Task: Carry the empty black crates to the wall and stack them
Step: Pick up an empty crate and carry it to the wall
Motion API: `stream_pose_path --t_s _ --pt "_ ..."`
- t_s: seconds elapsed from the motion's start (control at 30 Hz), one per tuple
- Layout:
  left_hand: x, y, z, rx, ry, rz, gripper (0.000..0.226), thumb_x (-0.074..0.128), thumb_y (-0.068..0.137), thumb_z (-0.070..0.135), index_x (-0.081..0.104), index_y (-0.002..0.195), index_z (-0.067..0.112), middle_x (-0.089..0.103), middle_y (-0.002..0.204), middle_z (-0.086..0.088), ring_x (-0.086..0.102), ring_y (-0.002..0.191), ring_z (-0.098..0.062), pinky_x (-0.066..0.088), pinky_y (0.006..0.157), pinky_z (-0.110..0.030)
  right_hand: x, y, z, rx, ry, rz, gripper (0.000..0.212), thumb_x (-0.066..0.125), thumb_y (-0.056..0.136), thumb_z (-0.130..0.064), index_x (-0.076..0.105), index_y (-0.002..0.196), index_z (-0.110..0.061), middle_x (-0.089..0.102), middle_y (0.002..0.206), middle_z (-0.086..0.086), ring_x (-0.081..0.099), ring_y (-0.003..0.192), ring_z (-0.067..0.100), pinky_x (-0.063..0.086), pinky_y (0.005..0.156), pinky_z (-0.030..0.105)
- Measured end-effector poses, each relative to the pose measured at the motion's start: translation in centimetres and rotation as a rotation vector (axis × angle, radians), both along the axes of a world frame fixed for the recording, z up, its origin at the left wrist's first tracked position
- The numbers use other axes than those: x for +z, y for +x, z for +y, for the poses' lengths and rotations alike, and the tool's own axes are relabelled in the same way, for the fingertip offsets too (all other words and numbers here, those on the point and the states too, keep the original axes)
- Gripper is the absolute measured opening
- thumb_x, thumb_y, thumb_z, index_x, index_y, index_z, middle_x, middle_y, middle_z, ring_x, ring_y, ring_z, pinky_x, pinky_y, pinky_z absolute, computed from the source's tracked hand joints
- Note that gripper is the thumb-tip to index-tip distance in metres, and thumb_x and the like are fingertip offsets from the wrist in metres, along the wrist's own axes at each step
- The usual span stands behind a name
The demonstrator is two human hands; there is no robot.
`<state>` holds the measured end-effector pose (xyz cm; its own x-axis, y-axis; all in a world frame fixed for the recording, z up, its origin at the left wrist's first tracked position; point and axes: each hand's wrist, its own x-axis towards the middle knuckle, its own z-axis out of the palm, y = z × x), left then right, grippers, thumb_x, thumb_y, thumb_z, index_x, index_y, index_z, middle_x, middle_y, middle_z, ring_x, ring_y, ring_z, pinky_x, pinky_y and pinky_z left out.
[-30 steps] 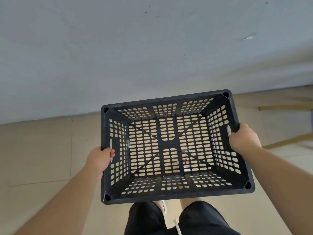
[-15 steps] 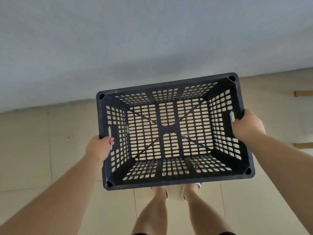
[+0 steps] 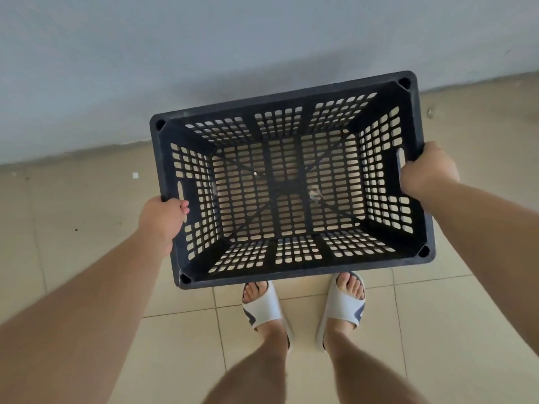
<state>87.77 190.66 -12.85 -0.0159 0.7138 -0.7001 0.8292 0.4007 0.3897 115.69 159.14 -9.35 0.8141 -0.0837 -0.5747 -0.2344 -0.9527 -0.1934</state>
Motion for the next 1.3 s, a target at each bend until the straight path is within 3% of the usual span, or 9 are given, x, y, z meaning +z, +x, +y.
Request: stream_pose_path --t_s 0.33,0.43,0.5,0.57,0.63,0.73,0.87,1.0,1.3 --pt "-2.8 0.9 0.3 -0.071 0.030 0.015 0.023 0.044 0.102 0.015 0.056 0.121 0.015 0.070 0.113 -0.002 0.065 0.110 -0.022 0.049 0.103 -0.046 -3.7 1.1 0.5 0.033 -0.055 0.020 0.043 0.054 0.094 -0.015 0.042 0.134 -0.005 0.057 0.122 0.023 0.058 0.108 0.045 0.053 0.088 0.054" --pt "-1.5 0.9 0.4 -0.163 -0.003 0.086 0.034 0.049 0.099 0.019 0.054 0.133 0.014 0.067 0.122 -0.007 0.064 0.107 -0.032 0.055 0.090 -0.047 -2.8 0.8 1.1 0.040 -0.104 0.045 0.053 0.060 0.092 -0.015 0.037 0.138 -0.002 0.051 0.130 0.023 0.054 0.116 0.044 0.051 0.093 0.053" --pt "0.3 0.9 -0.3 -0.254 0.069 0.130 0.039 0.052 0.099 0.019 0.052 0.138 0.016 0.064 0.126 -0.008 0.064 0.108 -0.034 0.056 0.080 -0.042 -1.6 0.2 1.4 0.065 -0.156 0.005 0.060 0.062 0.088 -0.014 0.033 0.139 -0.002 0.043 0.136 0.023 0.046 0.123 0.044 0.045 0.099 0.049" --pt "2.7 1.2 -2.0 -0.352 0.230 0.194 0.047 0.056 0.097 0.016 0.047 0.143 0.014 0.054 0.138 -0.012 0.059 0.118 -0.035 0.056 0.087 -0.046 0.4 -0.9 1.4 0.099 -0.151 -0.001 0.063 0.062 0.085 -0.010 0.031 0.140 -0.006 0.037 0.138 0.021 0.040 0.126 0.042 0.042 0.098 0.049" --pt "5.8 1.7 -4.3 -0.423 0.292 0.191 0.053 0.060 0.094 0.015 0.045 0.144 0.015 0.048 0.140 -0.011 0.059 0.116 -0.034 0.057 0.090 -0.050 3.1 -2.5 1.2 0.142 -0.120 0.053 0.067 0.060 0.084 -0.008 0.028 0.142 -0.011 0.034 0.139 0.018 0.037 0.127 0.041 0.043 0.095 0.050" --pt "10.8 2.7 -7.8 -0.546 0.252 0.113 0.051 0.061 0.090 0.021 0.048 0.139 0.019 0.054 0.131 -0.007 0.063 0.106 -0.031 0.060 0.082 -0.052 7.8 -4.8 0.6 0.191 -0.089 0.120 0.065 0.056 0.088 -0.015 0.026 0.145 -0.015 0.033 0.142 0.015 0.036 0.127 0.040 0.043 0.096 0.052" --pt "19.2 3.9 -12.2 -0.790 0.247 0.156 0.047 0.059 0.092 0.019 0.052 0.138 0.015 0.056 0.131 -0.009 0.056 0.115 -0.030 0.052 0.095 -0.047 15.8 -6.9 -0.6 0.175 -0.074 0.193 0.060 0.052 0.088 -0.019 0.029 0.143 -0.015 0.036 0.140 0.012 0.037 0.127 0.038 0.042 0.097 0.052" --pt "29.1 5.0 -16.1 -0.939 0.223 0.167 0.045 0.054 0.093 0.021 0.051 0.138 0.019 0.053 0.133 -0.005 0.050 0.119 -0.027 0.049 0.093 -0.046 25.1 -8.6 -2.3 0.087 -0.039 0.229 0.053 0.049 0.088 -0.022 0.033 0.138 -0.016 0.039 0.135 0.012 0.040 0.123 0.036 0.042 0.093 0.049" --pt "46.6 7.8 -22.5 -1.287 0.258 0.165 0.049 0.048 0.094 0.049 0.046 0.137 0.026 0.050 0.136 0.001 0.050 0.119 -0.023 0.048 0.091 -0.043 43.9 -12.4 -6.9 -0.001 0.028 0.175 0.053 0.046 0.090 -0.031 0.032 0.141 -0.025 0.040 0.142 0.004 0.036 0.127 0.031 0.037 0.092 0.047"
